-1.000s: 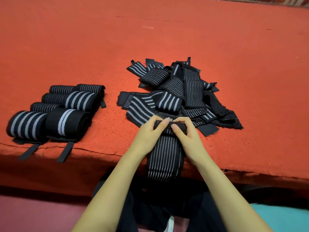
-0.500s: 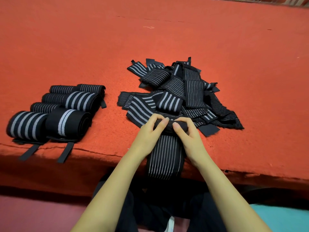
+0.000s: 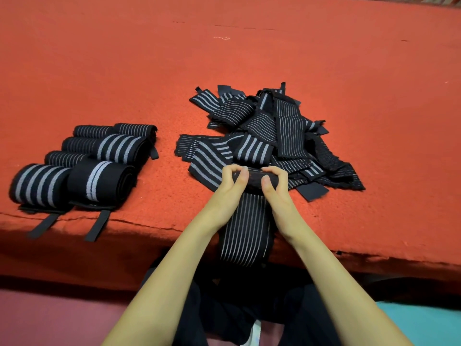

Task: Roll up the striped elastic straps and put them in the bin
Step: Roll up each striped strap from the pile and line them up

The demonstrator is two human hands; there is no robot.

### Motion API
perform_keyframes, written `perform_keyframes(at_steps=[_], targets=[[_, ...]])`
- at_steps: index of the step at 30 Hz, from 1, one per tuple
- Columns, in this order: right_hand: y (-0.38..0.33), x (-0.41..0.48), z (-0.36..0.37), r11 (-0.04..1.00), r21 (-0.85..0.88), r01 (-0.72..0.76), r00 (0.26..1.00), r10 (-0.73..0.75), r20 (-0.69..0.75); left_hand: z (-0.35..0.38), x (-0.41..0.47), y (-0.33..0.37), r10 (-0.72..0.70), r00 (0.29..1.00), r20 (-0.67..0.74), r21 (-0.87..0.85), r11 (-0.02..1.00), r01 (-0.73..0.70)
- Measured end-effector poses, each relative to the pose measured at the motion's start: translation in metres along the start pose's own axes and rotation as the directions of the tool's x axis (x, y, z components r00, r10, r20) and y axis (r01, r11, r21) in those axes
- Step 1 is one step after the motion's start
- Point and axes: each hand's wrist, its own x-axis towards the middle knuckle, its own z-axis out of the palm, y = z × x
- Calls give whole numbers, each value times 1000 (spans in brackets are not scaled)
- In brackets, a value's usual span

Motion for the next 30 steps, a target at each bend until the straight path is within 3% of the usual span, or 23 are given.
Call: perform_keyframes(at_steps=[3,11,18,25,30], targets=[[3,1,-4,1000,4,-25,999,25,-24,-3,0,0,-19,998,51,14,1000,19],[1,-4,-8,995,96,0,996,8,-86,-5,1,0,5,998,-60,8,1000,-5],[2,-2,-2,996,66,-64,991,71,-115,-9,-6,-7,77,996,-38,-196,977,-83],[2,-4,-4,993,93,-74,997,77,-26,-7,-6,-7,77,997,14,-103,992,-76],[-1,-5,-4,1000,-1,-11,998,11,-57,-6,-9,-2,58,996,65,59,996,-62]])
